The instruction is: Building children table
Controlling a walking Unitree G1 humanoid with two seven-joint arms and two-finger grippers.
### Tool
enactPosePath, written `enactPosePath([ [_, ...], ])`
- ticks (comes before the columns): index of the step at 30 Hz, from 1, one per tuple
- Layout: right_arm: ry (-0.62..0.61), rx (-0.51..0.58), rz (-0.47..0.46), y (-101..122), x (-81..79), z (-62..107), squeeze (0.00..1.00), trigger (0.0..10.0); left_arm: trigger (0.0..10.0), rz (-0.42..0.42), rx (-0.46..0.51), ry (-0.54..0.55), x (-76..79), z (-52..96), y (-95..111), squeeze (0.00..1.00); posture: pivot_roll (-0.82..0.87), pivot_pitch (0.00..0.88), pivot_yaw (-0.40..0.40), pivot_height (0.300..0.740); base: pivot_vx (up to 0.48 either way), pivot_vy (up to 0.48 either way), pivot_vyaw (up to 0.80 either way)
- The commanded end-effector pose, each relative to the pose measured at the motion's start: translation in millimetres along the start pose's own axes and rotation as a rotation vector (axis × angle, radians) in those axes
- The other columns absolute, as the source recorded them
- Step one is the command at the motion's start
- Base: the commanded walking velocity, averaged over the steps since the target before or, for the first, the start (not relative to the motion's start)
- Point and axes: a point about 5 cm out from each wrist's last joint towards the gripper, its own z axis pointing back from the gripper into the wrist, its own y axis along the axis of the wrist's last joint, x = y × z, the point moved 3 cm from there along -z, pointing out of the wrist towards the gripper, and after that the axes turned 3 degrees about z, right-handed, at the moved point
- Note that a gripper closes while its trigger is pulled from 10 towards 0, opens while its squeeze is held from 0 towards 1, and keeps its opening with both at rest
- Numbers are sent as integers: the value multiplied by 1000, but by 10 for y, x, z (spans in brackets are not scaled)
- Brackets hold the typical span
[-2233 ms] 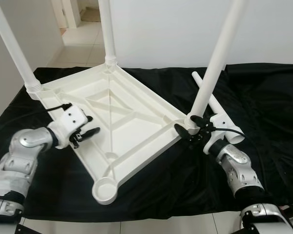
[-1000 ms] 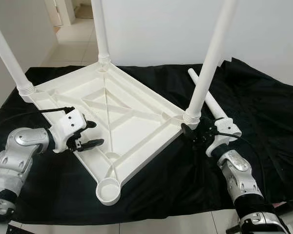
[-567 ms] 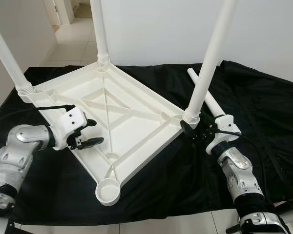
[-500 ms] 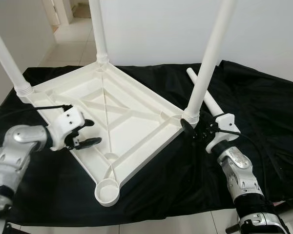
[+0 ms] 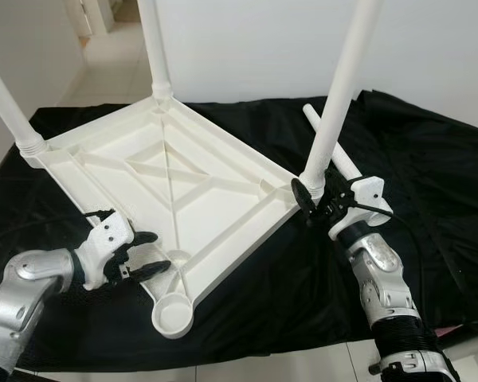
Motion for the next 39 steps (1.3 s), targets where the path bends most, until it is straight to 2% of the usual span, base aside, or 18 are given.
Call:
enactPosePath([
  [1, 10, -12, -7, -15, -22, 0, 0, 10000, 10000, 22, -7, -107, 226, -70, -34, 0, 14, 87, -2, 740, 0, 0, 0],
  [7, 23, -17, 4, 3, -23, -50, 0, 10000, 10000, 72, 39, -93, 395, -196, -3, 0, 17, 79, -13, 740, 0, 0, 0],
  [9, 25, -13, 7, 24, -24, -80, 0, 10000, 10000, 100, 76, -86, 491, -290, 34, 0, 17, 77, -13, 740, 0, 0, 0],
  [15, 27, -12, 6, 33, -33, -92, 0, 10000, 10000, 128, 111, -71, 570, -384, 94, 0, 18, 77, -18, 740, 0, 0, 0],
  [16, 29, -14, 7, 32, -41, -95, 0, 10000, 10000, 142, 131, -49, 587, -445, 137, 0, 16, 75, -19, 740, 0, 0, 0],
  [19, 30, -14, 7, 31, -45, -94, 0, 10000, 10000, 146, 136, -38, 583, -462, 149, 0, 16, 75, -19, 740, 0, 0, 0],
  [24, 32, -16, 4, 23, -54, -86, 0, 10000, 10000, 134, 126, -19, 516, -427, 141, 0, 16, 72, -20, 740, 0, 0, 0],
  [26, 43, -20, -1, 7, -80, -64, 0, 10000, 10000, 86, 74, -12, 352, -263, 88, 0, 24, 72, -17, 740, 0, 0, 0],
  [27, 43, -20, -1, 7, -80, -64, 0, 10000, 10000, 86, 74, -12, 352, -263, 88, 0, 24, 72, -17, 740, 0, 0, 0],
  [28, 47, -23, -3, -5, -90, -53, 0, 10000, 10000, 68, 51, -20, 291, -180, 79, 0, 24, 72, -17, 740, 0, 0, 0],
  [29, 52, -30, -16, -38, -113, -37, 0, 10000, 10000, 33, 7, -53, 162, -23, 76, 0, 26, 70, -14, 740, 0, 0, 0],
  [32, 55, -33, -26, -54, -139, -31, 0, 10000, 10000, 13, -25, -74, 69, 59, 97, 0, 28, 76, -11, 740, 0, 0, 0],
  [36, 60, -36, -34, -66, -168, -27, 0, 10000, 10000, -3, -43, -78, 3, 80, 128, 0, 23, 80, -5, 740, 0, 0, 0],
  [39, 82, -47, -43, -89, -223, 6, 0, 10000, 10000, -32, -64, -57, -116, 40, 139, 0, 20, 86, -10, 740, 0, 0, 0],
])
